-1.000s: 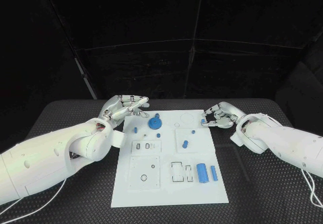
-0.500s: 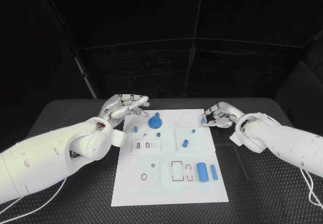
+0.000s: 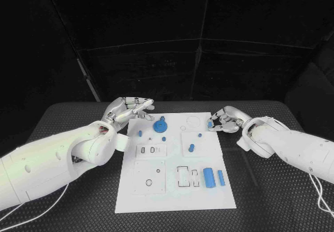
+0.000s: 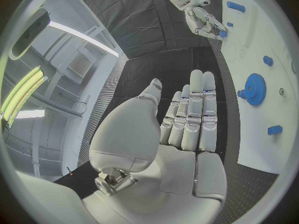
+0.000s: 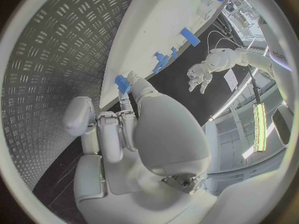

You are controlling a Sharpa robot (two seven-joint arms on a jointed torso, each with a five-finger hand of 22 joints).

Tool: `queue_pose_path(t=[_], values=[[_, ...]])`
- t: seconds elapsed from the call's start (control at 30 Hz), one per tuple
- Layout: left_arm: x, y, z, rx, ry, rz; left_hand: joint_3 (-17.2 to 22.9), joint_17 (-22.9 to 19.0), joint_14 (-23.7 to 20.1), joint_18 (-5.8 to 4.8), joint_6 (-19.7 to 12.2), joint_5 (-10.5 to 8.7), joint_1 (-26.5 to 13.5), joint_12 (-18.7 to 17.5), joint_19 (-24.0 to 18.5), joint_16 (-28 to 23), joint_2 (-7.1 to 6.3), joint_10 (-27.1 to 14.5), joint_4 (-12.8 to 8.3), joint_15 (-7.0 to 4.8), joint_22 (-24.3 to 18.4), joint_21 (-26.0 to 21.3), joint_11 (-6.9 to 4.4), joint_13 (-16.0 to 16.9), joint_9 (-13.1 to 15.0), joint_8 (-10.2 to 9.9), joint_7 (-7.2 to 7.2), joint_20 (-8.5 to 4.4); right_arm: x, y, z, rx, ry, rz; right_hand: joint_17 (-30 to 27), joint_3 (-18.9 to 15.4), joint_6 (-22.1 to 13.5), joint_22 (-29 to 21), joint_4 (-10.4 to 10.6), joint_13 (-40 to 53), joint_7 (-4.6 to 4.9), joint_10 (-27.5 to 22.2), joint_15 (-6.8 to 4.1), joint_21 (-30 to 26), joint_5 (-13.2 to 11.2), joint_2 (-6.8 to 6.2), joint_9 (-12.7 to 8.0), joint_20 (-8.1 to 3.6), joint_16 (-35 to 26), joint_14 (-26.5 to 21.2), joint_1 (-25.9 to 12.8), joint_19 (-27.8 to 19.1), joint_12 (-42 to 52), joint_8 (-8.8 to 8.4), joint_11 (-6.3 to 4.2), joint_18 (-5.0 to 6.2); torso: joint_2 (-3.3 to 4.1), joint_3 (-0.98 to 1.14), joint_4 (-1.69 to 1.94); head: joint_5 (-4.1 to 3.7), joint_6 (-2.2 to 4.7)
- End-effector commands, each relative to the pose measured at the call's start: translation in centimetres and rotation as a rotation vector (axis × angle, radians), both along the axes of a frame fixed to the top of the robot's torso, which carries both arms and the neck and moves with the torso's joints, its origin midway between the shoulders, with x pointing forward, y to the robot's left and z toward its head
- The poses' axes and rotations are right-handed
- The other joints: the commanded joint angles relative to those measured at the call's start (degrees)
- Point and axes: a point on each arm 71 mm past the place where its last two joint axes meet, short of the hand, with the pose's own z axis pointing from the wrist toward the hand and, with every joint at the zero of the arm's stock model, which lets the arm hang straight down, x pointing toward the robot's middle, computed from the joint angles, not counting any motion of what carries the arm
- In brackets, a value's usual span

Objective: Assemble the parts on the task board

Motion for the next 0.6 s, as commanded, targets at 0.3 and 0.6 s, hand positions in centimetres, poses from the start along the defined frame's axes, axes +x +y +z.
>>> queue_pose_path(t=[0.3, 0.6], values=[[0.0, -0.04, 0.13, -0.003, -0.006, -0.012, 0.1, 0.1, -0.4, 0.53, -0.1, 0.03, 0.6, -0.3, -0.3, 0.1, 0.23, 0.0, -0.4, 0.02, 0.0, -0.3, 0.11, -0.1, 0.0, -0.3, 0.32, 0.1, 0.14, 0.01, 0.08, -0.011, -0.016, -0.005, 12.1, 1.8, 1.9, 0.6, -0.7, 8.6, -0.46, 1.5, -0.78, 0.7, -2.2, 2.54, -0.1, -0.47, 0.4, 5.2, 0.0, 0.7, 0.6, 0.49, -0.75, -0.1, 0.03, 0.02, 0.0, -0.09, -0.34], [0.0, 0.04, 0.12, -0.002, -0.005, -0.011, 0.1, 0.1, -0.4, 0.53, 0.0, 0.03, 0.6, -0.3, -0.3, 0.1, 0.26, 0.0, -0.4, 0.02, 0.0, -0.3, 0.11, -0.1, 0.0, -0.3, 0.32, 0.1, 0.25, -0.14, 0.26, -0.007, -0.048, -0.025, 12.5, 4.7, 4.2, 1.3, -1.5, 9.0, -1.25, 1.8, -1.36, 1.0, -4.8, 5.03, 0.0, -0.97, 0.5, 5.3, 0.2, 1.2, 0.9, 1.18, -1.44, -0.24, -0.01, 0.02, 0.01, 0.04, -0.51]])
